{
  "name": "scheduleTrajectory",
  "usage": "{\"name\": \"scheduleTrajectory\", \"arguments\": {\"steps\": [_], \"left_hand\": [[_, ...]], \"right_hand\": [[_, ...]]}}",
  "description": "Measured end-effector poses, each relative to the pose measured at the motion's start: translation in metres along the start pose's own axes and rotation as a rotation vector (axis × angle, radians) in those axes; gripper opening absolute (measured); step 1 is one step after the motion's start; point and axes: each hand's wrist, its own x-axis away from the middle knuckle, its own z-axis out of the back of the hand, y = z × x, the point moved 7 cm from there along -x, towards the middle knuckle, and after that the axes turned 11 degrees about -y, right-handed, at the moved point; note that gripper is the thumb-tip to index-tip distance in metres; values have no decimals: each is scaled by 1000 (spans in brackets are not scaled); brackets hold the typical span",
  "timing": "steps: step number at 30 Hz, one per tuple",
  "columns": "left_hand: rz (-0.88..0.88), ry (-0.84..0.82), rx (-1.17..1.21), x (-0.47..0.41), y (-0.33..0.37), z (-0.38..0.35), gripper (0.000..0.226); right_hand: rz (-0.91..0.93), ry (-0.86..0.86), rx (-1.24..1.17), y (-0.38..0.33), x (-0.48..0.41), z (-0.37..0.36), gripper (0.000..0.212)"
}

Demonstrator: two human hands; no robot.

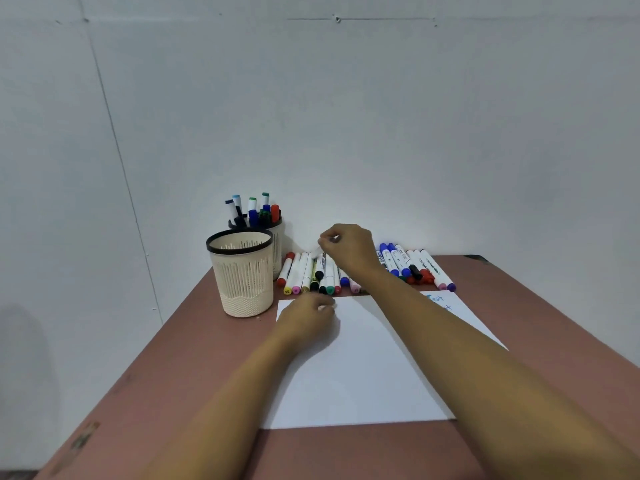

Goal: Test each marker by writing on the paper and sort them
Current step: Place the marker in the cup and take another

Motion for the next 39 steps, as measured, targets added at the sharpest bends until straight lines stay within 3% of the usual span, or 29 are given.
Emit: {"name": "scheduleTrajectory", "arguments": {"steps": [3,7,11,13,15,17,20,22,26,39], "left_hand": [[8,42,52,4,2,11,39],[-65,129,-74,11,11,15,38],[-174,311,-51,19,21,26,34],[-294,312,-37,27,32,27,32],[-359,199,-126,31,42,17,38],[-324,102,-216,31,44,7,36],[-293,87,-249,31,46,3,27],[-332,99,-262,33,49,1,23],[-416,91,-237,37,56,-2,13],[-384,84,-80,38,56,-1,27]], "right_hand": [[3,114,-127,2,25,26,18],[-38,272,-331,17,62,57,14],[-132,334,-550,35,96,75,20],[-136,311,-588,40,109,74,25],[-131,269,-638,44,117,66,27],[-146,254,-690,49,119,59,28],[-179,244,-867,55,119,53,23],[-197,126,-1010,54,118,41,21],[-201,-140,-804,49,119,13,16],[-57,-183,-835,50,112,11,15]]}}
